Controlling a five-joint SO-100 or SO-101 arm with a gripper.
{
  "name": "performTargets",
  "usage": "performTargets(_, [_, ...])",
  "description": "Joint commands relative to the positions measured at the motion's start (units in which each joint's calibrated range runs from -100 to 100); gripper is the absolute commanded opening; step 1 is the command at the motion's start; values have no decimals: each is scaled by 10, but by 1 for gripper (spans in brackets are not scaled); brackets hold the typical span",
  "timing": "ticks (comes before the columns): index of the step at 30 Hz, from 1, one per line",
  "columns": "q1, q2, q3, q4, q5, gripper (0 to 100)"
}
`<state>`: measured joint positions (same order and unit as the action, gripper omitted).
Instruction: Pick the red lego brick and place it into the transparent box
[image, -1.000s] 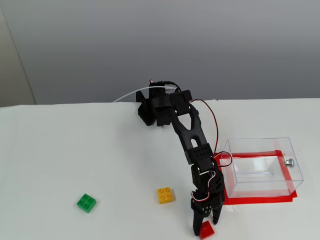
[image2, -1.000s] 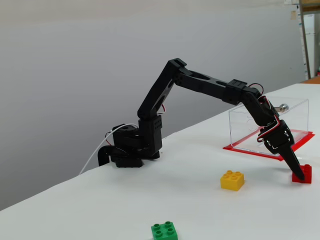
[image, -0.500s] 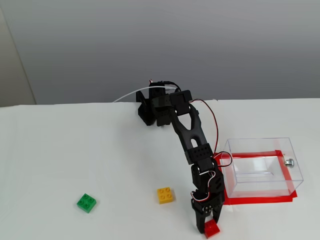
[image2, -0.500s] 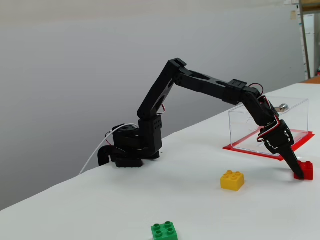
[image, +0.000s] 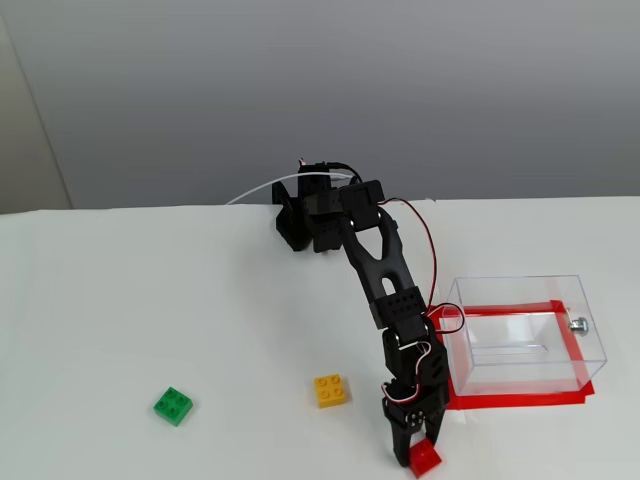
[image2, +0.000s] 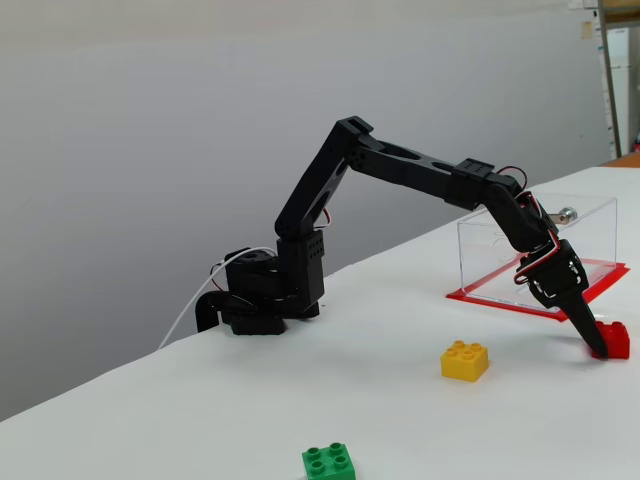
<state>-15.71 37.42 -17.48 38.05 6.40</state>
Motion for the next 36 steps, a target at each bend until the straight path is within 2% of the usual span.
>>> performTargets(1, [0, -14, -17, -2, -2, 20])
performTargets(6, [0, -15, -17, -1, -2, 19])
performTargets(11, [0, -15, -17, 2, -2, 11])
performTargets(20, [1, -27, -17, 6, -2, 10])
performTargets(36, [-1, -311, 92, 20, -3, 10])
